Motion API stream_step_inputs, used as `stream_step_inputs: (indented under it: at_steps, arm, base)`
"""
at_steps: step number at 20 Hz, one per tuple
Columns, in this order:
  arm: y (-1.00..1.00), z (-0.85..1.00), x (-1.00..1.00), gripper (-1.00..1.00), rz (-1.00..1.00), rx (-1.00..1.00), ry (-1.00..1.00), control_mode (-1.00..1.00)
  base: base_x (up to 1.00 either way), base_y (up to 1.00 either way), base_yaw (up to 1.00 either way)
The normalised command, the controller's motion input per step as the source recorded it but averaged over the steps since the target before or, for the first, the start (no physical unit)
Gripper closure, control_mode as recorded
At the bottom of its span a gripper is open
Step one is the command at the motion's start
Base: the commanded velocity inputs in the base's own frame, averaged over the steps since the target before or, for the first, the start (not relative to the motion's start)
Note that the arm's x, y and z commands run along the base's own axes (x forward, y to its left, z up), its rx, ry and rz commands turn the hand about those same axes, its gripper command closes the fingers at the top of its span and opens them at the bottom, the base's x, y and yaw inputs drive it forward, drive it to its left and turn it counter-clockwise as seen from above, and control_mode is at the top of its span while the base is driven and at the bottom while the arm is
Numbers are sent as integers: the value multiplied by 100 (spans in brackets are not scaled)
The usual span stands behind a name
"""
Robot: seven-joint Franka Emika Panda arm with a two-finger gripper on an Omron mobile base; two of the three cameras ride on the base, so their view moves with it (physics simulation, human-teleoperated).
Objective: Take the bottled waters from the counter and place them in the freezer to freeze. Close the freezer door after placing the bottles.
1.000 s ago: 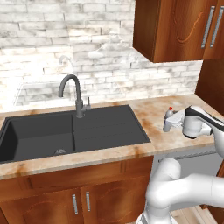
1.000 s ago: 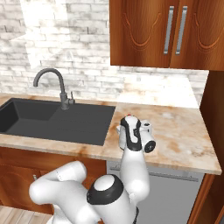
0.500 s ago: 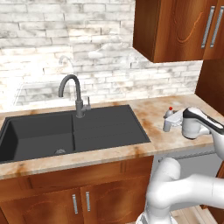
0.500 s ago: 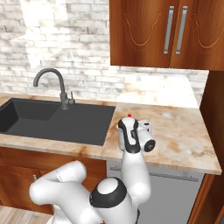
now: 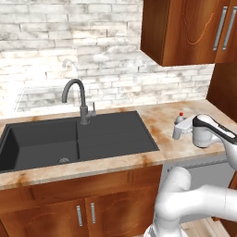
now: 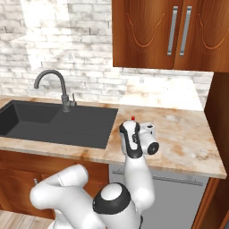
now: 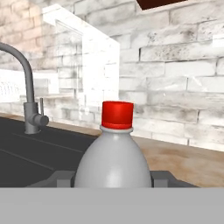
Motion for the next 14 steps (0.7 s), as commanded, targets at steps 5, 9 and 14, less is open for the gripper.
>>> stream_step_inputs:
  at_steps: [5, 9, 14]
  arm:
    - [0, 5, -10, 100, 0, 0, -1, -100]
    - [27, 39, -75, 100, 8, -4, -18, -100]
    - [28, 63, -85, 100, 26, -5, -17, -100]
  base:
    - [0, 0, 0]
    - [0, 0, 0]
    - [0, 0, 0]
